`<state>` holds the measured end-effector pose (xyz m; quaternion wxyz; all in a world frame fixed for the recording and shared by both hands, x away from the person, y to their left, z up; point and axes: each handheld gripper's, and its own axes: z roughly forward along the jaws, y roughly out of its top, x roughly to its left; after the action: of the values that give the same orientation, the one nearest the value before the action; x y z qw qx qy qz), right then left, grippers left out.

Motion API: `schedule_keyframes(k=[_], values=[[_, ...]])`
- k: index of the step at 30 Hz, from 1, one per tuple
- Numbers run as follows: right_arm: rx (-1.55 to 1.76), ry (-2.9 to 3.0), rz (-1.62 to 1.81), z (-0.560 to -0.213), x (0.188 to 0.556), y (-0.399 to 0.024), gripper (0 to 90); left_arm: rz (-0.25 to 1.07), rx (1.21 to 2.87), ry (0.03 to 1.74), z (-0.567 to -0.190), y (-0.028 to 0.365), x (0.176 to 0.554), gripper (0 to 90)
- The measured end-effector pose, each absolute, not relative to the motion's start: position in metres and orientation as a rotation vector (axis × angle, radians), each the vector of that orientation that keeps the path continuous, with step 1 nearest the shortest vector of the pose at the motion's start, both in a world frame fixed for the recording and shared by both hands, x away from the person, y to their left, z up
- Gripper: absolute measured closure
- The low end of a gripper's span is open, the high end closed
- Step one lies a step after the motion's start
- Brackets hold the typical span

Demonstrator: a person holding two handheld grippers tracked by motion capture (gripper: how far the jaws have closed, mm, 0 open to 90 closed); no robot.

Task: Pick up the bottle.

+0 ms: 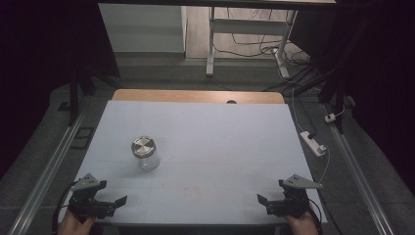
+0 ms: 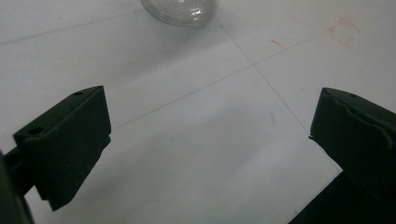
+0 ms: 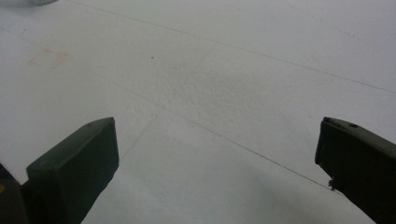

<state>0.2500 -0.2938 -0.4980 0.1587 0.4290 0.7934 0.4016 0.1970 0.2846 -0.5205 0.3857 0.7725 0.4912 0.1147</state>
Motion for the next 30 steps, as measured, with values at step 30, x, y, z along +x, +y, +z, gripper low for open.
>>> schedule_keyframes(k=[30], values=[[1.224,2.285,1.14,-0.498,0.251,-0.293,0.0,0.34,1.918,1.144,-0.514,0.278,0.227,0.0]])
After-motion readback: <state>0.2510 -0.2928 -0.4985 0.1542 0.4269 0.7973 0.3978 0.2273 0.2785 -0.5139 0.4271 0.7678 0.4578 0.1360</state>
